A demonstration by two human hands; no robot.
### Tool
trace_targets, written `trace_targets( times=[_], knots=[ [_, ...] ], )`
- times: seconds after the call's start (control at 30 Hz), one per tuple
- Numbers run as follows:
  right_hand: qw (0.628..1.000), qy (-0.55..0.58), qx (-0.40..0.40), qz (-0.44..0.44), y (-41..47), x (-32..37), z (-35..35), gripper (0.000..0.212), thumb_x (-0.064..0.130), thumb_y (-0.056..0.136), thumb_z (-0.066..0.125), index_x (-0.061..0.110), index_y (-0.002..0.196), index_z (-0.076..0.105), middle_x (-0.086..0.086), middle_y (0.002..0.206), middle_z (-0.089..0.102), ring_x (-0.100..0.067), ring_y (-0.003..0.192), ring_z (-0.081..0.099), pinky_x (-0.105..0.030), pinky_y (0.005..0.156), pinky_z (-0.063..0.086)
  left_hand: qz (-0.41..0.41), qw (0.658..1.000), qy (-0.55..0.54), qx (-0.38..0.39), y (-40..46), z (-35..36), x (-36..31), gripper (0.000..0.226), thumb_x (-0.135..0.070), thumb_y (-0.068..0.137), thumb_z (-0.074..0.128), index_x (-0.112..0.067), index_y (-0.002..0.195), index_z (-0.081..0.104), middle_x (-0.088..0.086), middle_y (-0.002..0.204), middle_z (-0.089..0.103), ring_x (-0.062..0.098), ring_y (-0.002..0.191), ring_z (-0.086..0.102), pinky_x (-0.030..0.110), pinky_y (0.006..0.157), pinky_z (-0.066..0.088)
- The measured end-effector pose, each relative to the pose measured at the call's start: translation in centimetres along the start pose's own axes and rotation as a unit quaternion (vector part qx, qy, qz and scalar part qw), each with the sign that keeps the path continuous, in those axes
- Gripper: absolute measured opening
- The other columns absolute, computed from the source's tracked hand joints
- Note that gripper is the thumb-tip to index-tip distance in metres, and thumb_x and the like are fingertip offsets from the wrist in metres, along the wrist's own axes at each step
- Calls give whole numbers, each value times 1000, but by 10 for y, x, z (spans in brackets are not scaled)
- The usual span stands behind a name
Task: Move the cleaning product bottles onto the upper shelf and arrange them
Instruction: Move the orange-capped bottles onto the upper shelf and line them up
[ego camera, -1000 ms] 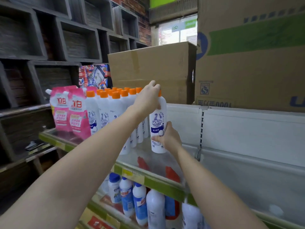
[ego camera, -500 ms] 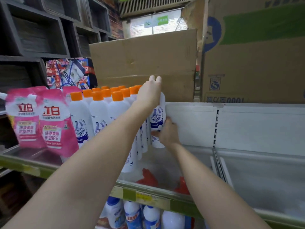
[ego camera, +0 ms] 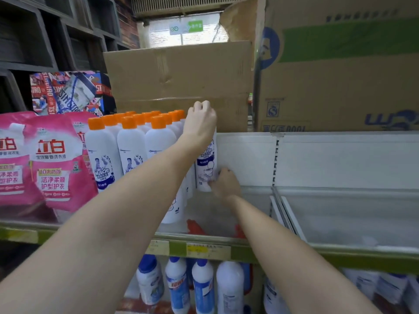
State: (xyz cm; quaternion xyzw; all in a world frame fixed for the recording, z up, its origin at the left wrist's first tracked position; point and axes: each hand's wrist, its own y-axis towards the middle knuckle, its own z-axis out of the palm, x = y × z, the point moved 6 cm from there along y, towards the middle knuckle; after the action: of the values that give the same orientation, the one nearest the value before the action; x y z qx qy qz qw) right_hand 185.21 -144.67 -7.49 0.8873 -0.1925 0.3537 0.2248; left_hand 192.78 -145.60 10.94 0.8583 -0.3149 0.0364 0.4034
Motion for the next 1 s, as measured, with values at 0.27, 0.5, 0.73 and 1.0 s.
trace_targets(
  times=[0.27,0.5,0.73,1.0],
  knots=[
    [996,-74,-49,17,-24,-63,-81,22,18,94,61,10,114,59,-10,119,64,-30,110,61,-28,80,43,155,982,-75,79,-41,31,-91,30,1,89,51,-8,116,59,14,118,54,34,111,51,40,82,41],
    [981,-136,-125,64,-80,-142,-193,14,15,88,62,12,101,58,-14,110,63,-34,104,61,-34,81,47,222,949,-175,142,-48,34,-222,15,-14,97,50,-11,111,55,13,115,56,33,108,52,35,77,32],
    [948,-175,-221,148,-160,-237,-340,11,14,90,60,10,100,57,-14,107,62,-34,100,59,-37,83,46,301,891,-326,94,-44,-32,-387,8,-15,94,50,-11,100,54,13,107,59,34,101,56,36,77,40],
    [905,-209,-307,209,-261,-359,-485,11,7,85,61,12,88,51,-19,99,58,-37,95,56,-41,79,43,389,815,-425,66,-63,-130,-568,12,-18,90,53,-10,95,60,15,101,67,35,94,61,42,77,51]
  ],
)
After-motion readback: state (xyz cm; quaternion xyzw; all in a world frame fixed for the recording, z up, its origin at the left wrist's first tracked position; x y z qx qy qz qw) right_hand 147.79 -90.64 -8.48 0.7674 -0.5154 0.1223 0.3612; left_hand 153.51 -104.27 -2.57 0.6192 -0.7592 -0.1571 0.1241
